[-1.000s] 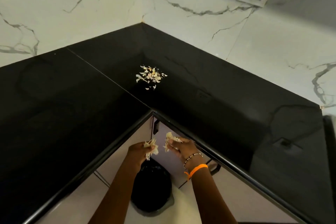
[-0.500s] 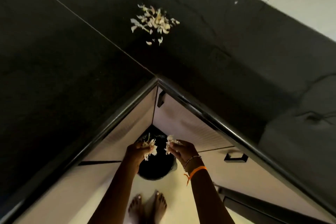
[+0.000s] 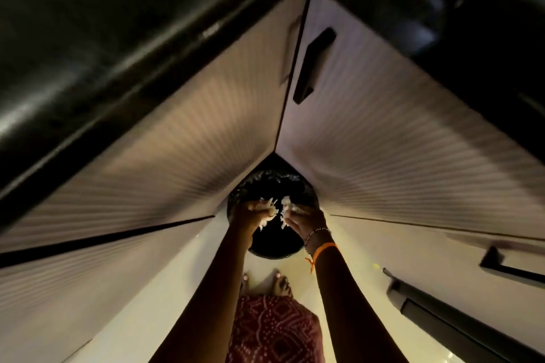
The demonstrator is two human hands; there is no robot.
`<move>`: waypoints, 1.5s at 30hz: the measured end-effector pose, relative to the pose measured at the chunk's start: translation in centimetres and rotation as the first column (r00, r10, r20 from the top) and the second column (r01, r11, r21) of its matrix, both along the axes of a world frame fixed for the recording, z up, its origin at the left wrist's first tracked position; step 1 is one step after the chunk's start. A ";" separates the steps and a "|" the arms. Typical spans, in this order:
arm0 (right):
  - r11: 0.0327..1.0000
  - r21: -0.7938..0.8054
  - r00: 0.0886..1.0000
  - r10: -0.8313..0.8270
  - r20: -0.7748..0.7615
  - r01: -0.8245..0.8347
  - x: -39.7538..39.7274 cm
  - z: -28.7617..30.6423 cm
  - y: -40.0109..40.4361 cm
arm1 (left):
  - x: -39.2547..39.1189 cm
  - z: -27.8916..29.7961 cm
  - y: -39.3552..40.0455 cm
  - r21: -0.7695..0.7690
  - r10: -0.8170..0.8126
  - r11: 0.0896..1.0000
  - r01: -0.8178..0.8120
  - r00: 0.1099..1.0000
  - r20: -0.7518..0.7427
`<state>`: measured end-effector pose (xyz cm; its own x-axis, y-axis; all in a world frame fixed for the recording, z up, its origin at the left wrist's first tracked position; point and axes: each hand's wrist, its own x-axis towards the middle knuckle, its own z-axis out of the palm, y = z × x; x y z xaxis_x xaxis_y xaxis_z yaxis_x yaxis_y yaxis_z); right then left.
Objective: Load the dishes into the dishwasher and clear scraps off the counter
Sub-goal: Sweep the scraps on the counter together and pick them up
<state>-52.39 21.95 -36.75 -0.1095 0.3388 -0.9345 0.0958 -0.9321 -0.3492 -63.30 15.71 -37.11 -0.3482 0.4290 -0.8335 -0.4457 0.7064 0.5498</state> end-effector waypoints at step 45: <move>0.153 0.776 0.772 0.326 0.545 -0.612 -8.6 39.0 11.6 | -7.6 40.7 10.1 0.379 0.154 0.902 0.208 0.664 -0.731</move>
